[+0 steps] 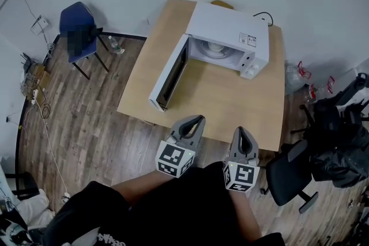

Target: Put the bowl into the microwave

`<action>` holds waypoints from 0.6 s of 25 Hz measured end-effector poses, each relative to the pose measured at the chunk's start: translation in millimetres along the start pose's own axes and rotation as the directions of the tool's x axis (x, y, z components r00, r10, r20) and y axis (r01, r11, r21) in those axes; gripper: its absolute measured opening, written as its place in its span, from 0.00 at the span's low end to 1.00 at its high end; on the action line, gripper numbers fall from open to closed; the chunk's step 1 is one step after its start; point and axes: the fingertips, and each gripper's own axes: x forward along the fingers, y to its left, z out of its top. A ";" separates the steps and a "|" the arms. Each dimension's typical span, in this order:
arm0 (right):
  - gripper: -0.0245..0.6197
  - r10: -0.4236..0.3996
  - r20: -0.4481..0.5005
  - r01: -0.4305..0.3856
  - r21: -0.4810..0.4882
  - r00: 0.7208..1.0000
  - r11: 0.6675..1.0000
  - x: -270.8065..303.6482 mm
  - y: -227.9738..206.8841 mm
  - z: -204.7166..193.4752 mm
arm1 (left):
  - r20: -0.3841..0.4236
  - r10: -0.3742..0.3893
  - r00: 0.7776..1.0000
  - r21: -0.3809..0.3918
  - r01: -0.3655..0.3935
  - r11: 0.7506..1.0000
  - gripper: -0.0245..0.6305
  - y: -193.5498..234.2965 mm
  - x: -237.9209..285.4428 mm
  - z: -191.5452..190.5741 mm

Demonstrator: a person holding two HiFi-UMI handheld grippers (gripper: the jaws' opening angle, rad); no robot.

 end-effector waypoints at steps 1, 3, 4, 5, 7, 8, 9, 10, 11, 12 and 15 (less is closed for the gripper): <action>0.13 -0.002 0.005 0.002 0.001 1.000 1.000 -0.6 -2.2 1.3 | -0.003 0.007 1.000 -0.002 -0.007 1.000 0.07 2.9 1.3 0.2; 0.13 -0.002 0.015 0.002 0.012 1.000 1.000 -0.7 -5.3 3.5 | -0.002 0.012 1.000 0.001 -0.012 1.000 0.07 5.5 2.9 2.3; 0.13 0.001 0.019 -0.001 0.019 1.000 1.000 -0.2 -6.0 4.1 | 0.001 0.012 1.000 0.007 -0.012 1.000 0.07 4.8 3.2 3.7; 0.13 0.005 0.021 -0.005 0.023 1.000 1.000 0.3 -5.9 4.7 | 0.004 0.010 1.000 0.015 -0.010 1.000 0.07 3.2 3.0 4.5; 0.13 0.010 0.025 -0.011 0.022 1.000 1.000 0.8 -4.3 6.5 | 0.008 0.006 1.000 0.022 -0.006 1.000 0.07 -0.3 1.5 3.7; 0.13 0.012 0.028 -0.012 0.021 1.000 1.000 0.6 -3.2 7.9 | 0.007 0.002 1.000 0.017 -0.002 1.000 0.07 -1.5 1.0 2.7; 0.13 0.012 0.032 -0.012 0.019 0.999 1.000 0.1 -1.8 9.3 | 0.007 -0.005 1.000 0.009 0.005 1.000 0.07 -2.5 0.7 2.0; 0.13 0.011 0.035 -0.012 0.016 0.999 1.000 -0.9 -0.3 10.3 | 0.008 -0.011 1.000 0.002 0.011 1.000 0.07 -3.4 0.4 1.8; 0.13 0.012 0.037 -0.012 0.014 0.999 1.000 -2.0 1.4 10.4 | 0.012 -0.016 1.000 -0.003 0.016 1.000 0.07 -4.0 0.0 2.2; 0.13 0.013 0.037 -0.014 0.012 0.999 1.000 -3.1 3.3 9.8 | 0.017 -0.018 1.000 -0.005 0.018 1.000 0.07 -4.3 -0.6 2.7; 0.13 0.020 0.031 -0.020 0.011 0.999 1.000 -4.1 7.7 7.1 | 0.030 -0.015 0.999 -0.004 0.015 1.000 0.07 -3.9 -2.9 4.7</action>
